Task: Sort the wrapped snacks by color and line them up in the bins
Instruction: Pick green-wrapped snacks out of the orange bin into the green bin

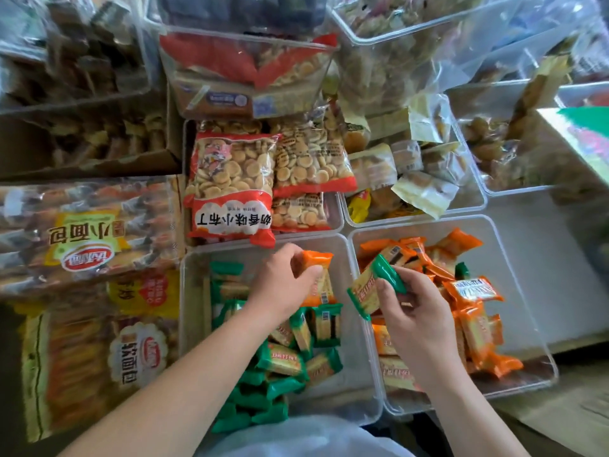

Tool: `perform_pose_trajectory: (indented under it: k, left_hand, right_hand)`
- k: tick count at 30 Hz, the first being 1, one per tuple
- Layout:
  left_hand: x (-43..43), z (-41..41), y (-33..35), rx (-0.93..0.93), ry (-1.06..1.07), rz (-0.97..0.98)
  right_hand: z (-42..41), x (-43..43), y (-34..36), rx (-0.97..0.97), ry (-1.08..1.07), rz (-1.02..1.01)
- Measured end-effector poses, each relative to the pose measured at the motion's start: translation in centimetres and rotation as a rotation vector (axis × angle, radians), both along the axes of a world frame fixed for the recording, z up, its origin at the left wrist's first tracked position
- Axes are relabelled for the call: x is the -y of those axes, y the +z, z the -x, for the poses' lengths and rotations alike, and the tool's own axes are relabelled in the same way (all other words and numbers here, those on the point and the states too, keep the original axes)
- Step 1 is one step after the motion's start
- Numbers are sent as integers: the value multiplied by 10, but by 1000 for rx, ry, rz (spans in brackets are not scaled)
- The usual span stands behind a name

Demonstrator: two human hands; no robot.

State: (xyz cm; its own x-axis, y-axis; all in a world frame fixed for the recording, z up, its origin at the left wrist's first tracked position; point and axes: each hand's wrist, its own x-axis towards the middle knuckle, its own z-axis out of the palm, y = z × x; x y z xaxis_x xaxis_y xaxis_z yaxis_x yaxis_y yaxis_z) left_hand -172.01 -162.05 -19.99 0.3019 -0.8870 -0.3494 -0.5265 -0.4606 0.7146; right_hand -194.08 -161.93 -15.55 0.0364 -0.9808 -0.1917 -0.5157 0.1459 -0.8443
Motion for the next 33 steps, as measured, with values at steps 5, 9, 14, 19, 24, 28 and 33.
perform_pose_trajectory:
  k: [5,9,14,19,24,28,33]
  left_hand:
    - [10,30,-55,-111,17,-247]
    - [10,32,-73,-78,54,-232]
    - [4,45,-56,50,116,-15]
    - [-13,50,-12,-129,283,122]
    - [-23,62,46,-311,361,233]
    - [-19,88,58,-451,418,190]
    - [12,147,46,-570,406,54]
  right_hand:
    - [20,-13,7,12,-37,8]
    - [40,-20,9,-11,-115,-17]
    - [62,-27,12,-13,-200,-44]
    - [80,-22,16,0,-261,-53]
    - [91,-9,15,148,-339,-117]
    - [109,-2,11,158,-394,-115]
    - [148,20,16,238,-490,-147]
